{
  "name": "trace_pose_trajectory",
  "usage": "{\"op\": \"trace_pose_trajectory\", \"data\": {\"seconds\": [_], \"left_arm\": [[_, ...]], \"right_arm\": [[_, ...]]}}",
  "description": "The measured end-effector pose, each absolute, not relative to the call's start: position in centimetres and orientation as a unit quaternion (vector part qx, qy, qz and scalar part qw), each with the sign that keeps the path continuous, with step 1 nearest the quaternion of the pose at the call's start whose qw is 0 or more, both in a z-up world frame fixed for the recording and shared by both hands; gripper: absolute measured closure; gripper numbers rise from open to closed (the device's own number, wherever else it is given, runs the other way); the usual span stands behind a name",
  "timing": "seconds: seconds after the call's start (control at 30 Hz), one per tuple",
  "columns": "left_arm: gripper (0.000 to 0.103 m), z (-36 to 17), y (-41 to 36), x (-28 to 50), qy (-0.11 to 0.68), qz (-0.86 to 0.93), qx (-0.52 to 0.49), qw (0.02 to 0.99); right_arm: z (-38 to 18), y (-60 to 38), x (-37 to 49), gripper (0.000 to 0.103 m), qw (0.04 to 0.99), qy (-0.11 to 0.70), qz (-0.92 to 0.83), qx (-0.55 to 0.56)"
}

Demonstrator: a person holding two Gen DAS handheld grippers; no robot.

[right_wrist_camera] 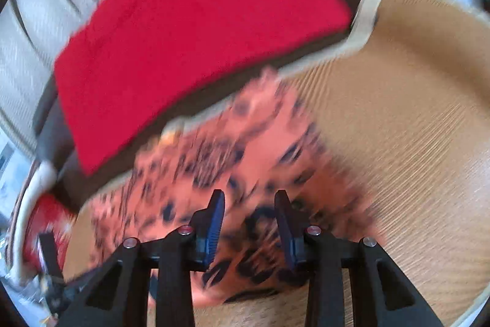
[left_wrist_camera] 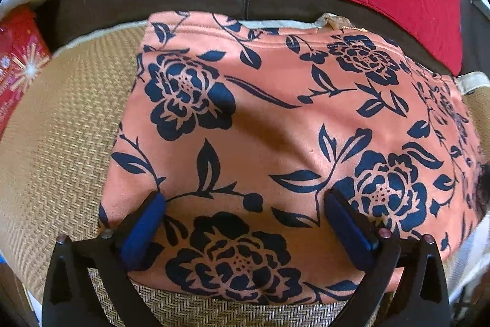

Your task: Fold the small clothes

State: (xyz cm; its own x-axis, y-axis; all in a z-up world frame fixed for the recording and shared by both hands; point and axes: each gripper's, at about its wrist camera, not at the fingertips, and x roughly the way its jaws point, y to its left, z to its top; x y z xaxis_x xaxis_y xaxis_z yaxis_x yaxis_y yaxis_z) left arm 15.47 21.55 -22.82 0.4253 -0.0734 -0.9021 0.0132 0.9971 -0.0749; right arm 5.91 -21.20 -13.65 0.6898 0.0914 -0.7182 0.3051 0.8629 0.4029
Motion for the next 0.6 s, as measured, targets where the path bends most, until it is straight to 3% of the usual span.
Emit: {"op": "trace_pose_trajectory", "data": {"seconds": [0.1, 0.27, 0.43, 0.6], "left_arm": [[0.000, -22.8, 22.0, 15.6, 0.539, -0.044, -0.029, 0.840], [0.000, -21.4, 22.8, 15.6, 0.534, -0.033, -0.042, 0.844], [0.000, -18.0, 20.3, 14.2, 0.452, -0.010, 0.008, 0.892], [0.000, -19.0, 16.8, 15.1, 0.464, -0.019, 0.043, 0.884]], "right_arm": [[-15.1, -20.3, 7.0, 0.066, 0.870, 0.425, -0.056, 0.242], [-13.9, -20.7, 5.6, 0.063, 0.881, 0.391, -0.050, 0.262], [-12.4, -18.6, 8.1, 0.063, 0.903, 0.371, -0.028, 0.217], [-12.9, -20.9, 11.7, 0.063, 0.897, 0.371, -0.053, 0.234]]}}
